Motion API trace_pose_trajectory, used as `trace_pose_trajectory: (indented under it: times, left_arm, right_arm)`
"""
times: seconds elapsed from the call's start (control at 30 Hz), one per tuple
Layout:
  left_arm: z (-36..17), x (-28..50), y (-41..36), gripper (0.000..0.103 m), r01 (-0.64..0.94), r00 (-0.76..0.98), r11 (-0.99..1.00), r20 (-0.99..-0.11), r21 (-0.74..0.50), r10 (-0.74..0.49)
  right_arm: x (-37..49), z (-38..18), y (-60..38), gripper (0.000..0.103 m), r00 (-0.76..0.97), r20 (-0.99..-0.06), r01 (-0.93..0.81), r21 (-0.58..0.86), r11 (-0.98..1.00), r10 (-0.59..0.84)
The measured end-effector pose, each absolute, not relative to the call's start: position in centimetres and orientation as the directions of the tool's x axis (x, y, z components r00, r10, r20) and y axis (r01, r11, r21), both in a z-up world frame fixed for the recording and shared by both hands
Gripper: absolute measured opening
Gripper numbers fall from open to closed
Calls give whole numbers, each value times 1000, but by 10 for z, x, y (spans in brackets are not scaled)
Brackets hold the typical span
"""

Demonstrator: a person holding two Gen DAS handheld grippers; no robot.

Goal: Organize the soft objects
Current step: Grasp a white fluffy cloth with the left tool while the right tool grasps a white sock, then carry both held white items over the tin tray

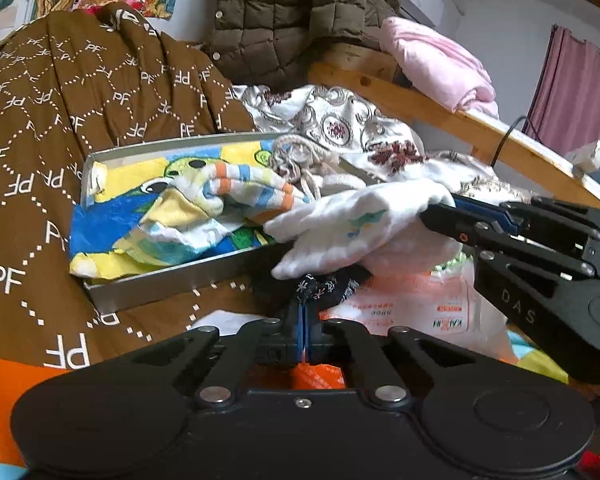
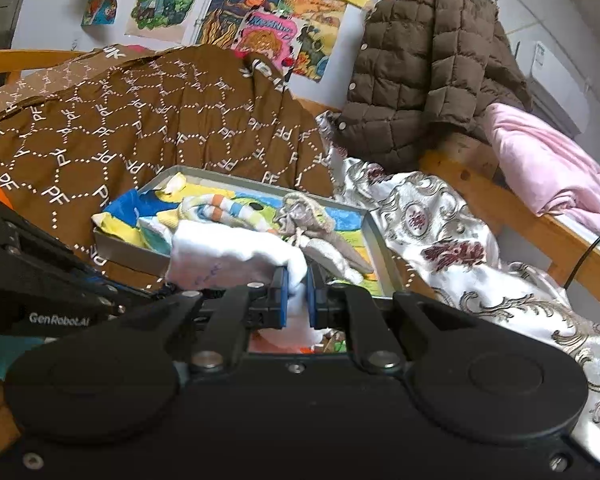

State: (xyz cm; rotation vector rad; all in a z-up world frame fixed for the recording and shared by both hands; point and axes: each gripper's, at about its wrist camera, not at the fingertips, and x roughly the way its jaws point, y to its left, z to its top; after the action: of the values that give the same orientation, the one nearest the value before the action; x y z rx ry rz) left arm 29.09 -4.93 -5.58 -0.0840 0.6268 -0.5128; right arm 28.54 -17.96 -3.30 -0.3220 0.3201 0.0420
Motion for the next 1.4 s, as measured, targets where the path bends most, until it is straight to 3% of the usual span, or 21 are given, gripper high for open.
trace_pose_trajectory:
  times: [0.33,0.67,1.07,1.4]
  left_arm:
    - [-19,274,-36,0,382,750,895,-489,-230,-445]
    - [27,202,-36,0,351,798,903,-425,-249,-427]
    - [51,118,-46,0,363,811,901,-397,-237,-430]
    - [92,147,-31,0,358,832,919,-389,-166,-395]
  right_arm:
    - [263,-22,-183,3,976,-203,15,-320,947,-84]
    - [211,3,-197,3,985,-139,60,-264,963,-100]
    - [113,23,-210,3,996,-63,47,-223,974,-63]
    - [108,48,-202,3,996,-64,-74,-263,962,59]
